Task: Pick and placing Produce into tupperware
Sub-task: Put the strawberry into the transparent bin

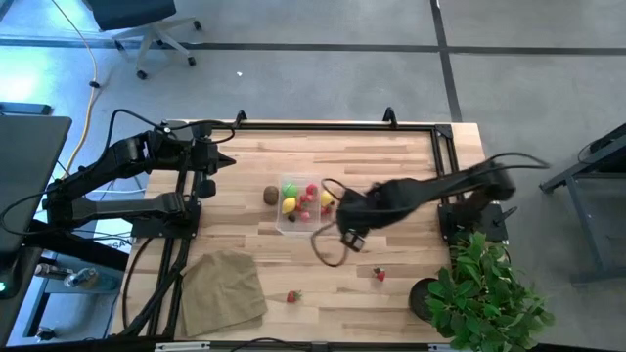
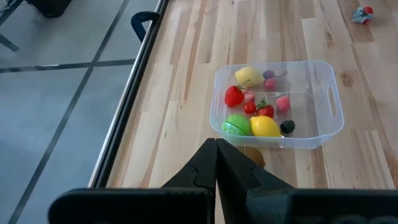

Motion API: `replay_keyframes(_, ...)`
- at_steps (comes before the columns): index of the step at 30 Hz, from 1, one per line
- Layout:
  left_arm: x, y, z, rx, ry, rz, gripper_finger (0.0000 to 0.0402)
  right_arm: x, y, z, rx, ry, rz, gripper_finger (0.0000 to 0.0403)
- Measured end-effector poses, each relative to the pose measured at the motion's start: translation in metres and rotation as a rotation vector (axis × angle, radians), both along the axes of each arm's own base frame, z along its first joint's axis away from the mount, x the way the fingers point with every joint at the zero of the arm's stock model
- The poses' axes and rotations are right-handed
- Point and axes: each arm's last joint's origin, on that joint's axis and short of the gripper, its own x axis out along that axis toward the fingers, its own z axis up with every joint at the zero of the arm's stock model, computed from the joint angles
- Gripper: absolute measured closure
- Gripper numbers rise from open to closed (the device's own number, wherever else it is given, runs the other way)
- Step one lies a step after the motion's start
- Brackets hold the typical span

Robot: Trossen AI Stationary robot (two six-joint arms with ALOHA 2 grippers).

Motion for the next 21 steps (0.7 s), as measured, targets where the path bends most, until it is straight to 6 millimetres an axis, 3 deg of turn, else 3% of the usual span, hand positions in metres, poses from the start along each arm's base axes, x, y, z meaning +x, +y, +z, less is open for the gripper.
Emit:
replay_keyframes(6,0.0,0.0,0.0,0.0,0.0,0.0,0.0401,-0.062,-0.009,-0.036,0.26,-0.026,-0.191,0.0279)
replay_keyframes(9,0.0,0.0,0.0,0.0,0.0,0.0,0.0401,-0.08,-0.012,-0.057,0.385,-0.01,-0.282,0.0279)
replay_keyframes(15,0.0,0.0,0.0,0.0,0.001,0.0,0.0401,-0.089,0.0,-0.093,0.515,0.028,-0.261,0.0279)
replay_keyframes(21,0.0,0.0,0.0,0.0,0.0,-0.001,0.0401,-0.088,0.021,-0.11,0.559,0.003,-0.218,0.0279)
